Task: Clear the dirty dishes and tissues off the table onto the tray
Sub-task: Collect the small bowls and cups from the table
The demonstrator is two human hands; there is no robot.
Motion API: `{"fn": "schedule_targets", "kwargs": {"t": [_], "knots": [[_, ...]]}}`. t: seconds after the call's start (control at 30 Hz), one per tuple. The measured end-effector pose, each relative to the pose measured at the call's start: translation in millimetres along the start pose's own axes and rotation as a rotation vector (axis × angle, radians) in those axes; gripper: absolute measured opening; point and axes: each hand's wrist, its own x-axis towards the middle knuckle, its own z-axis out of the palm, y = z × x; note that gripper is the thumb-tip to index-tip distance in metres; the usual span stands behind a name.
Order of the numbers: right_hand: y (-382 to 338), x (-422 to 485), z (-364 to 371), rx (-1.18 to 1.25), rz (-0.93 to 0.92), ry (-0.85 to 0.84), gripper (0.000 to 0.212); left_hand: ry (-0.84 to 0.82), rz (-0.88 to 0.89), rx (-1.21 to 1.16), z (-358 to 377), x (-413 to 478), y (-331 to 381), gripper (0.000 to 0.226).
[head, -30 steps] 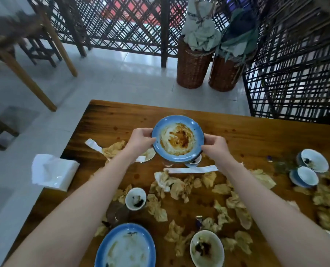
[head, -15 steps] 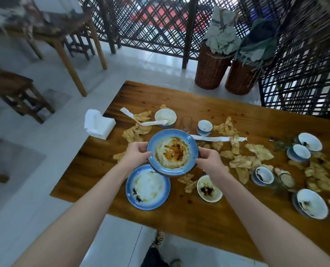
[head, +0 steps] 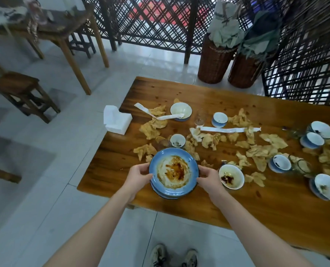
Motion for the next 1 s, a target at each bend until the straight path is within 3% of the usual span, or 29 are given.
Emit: {"fn": "schedule_targets", "kwargs": {"t": [0.47,0.73,1.0], "knots": [[17.6,-18.3,-2.8,0.201,0.023,0.14,0.05,-0.09,0.032,-0.01,11.3,8.5,1.2,0.058],[36.6,-50.0,-89.6,0.283,0.0,0.261,0.049,-0.174,0.075,0.053,94.9,-12.0,45.9,0.051],[93.2,-114.7,-227.8,0.287,-0.1,0.379,0.048,-0.355,0.186,0.08,241.0,-72.8,77.5,0.048]]}}
